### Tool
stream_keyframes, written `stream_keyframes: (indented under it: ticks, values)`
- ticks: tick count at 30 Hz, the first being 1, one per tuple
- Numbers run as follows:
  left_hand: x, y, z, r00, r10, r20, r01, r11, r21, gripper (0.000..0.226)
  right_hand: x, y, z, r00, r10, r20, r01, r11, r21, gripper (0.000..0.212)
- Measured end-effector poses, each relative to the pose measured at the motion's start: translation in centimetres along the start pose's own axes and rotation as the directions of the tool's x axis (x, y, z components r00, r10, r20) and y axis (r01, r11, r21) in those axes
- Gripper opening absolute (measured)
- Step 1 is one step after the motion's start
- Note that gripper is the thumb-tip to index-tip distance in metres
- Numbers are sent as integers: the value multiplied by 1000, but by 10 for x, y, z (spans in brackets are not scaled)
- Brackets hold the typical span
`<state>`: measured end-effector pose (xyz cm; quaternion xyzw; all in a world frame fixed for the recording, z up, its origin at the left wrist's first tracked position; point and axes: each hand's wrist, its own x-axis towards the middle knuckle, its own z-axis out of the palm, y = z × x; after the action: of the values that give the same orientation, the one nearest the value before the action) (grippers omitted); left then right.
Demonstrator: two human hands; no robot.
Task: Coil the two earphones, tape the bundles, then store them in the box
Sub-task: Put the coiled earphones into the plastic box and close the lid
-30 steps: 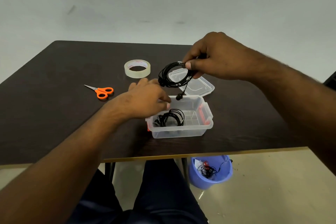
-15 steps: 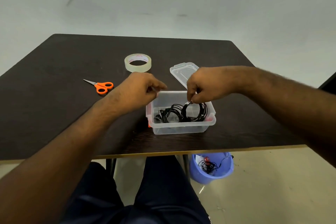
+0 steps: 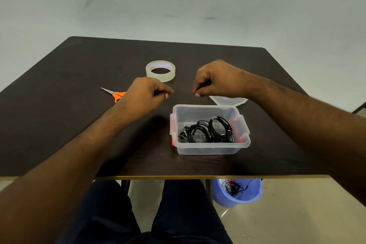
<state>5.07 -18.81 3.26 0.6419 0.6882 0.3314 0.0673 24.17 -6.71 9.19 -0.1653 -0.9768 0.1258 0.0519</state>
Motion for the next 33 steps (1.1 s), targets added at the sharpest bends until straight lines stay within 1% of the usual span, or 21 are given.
stream_keyframes:
  ticks: [3,7,9,11,13,14,16,17,19,20,22,23,25,26,27,29,31,33]
  values:
    - [2,-21,-2,999,-33,-19,33,999,40,21,21,5,2,999,34,-34,-32,997,69,9]
    - [-2,-52,-8,995,-93,-32,96,988,119,18,50,0,12,1000,10,-7,-9,996,86,9]
    - [-4,-59,-8,994,-102,-34,106,985,139,18,64,-2,20,1000,-6,22,5,999,44,10]
    - [-6,-59,-4,996,-87,-32,91,984,152,18,76,-2,29,999,-3,53,6,997,-71,9]
    - [-7,-56,3,998,-54,-27,57,987,152,18,82,7,37,996,82,42,-70,972,-226,10]
    - [-6,-55,6,999,-36,-27,39,987,153,17,82,13,39,986,163,27,-148,942,-303,13]
    - [-5,-53,12,999,-13,-30,18,986,168,16,79,27,41,934,358,16,-320,853,-412,20]
    - [-4,-52,15,1000,-8,-29,13,985,173,16,76,32,41,900,434,24,-386,823,-418,24]
    - [-3,-51,19,1000,4,-21,-1,986,164,16,70,43,40,859,510,33,-469,813,-345,30]
    - [-3,-51,20,1000,17,-13,-15,987,160,15,68,46,39,858,514,18,-484,820,-306,27]
    - [-4,-51,23,999,40,4,-40,987,155,16,64,50,40,869,495,-20,-482,835,-265,8]
    - [-5,-52,23,999,48,5,-48,987,152,16,61,51,39,876,482,-28,-473,846,-246,5]
    - [-7,-53,23,998,68,-5,-67,987,143,16,55,49,34,889,456,-39,-452,860,-238,21]
    - [-7,-54,23,997,77,-12,-75,988,135,15,51,47,28,901,428,-73,-431,862,-267,26]
    - [-7,-54,23,996,81,-21,-78,989,124,15,47,44,20,913,388,-122,-407,861,-306,30]
    - [-8,-53,23,995,84,-61,-79,993,86,14,37,34,-3,926,319,-202,-371,867,-333,30]
    - [-9,-47,22,991,65,-120,-68,998,-19,12,22,18,-32,944,243,-222,-305,900,-312,32]
    - [-9,-38,20,984,7,-176,-38,985,-171,13,5,-1,-59,963,176,-205,-227,939,-260,37]
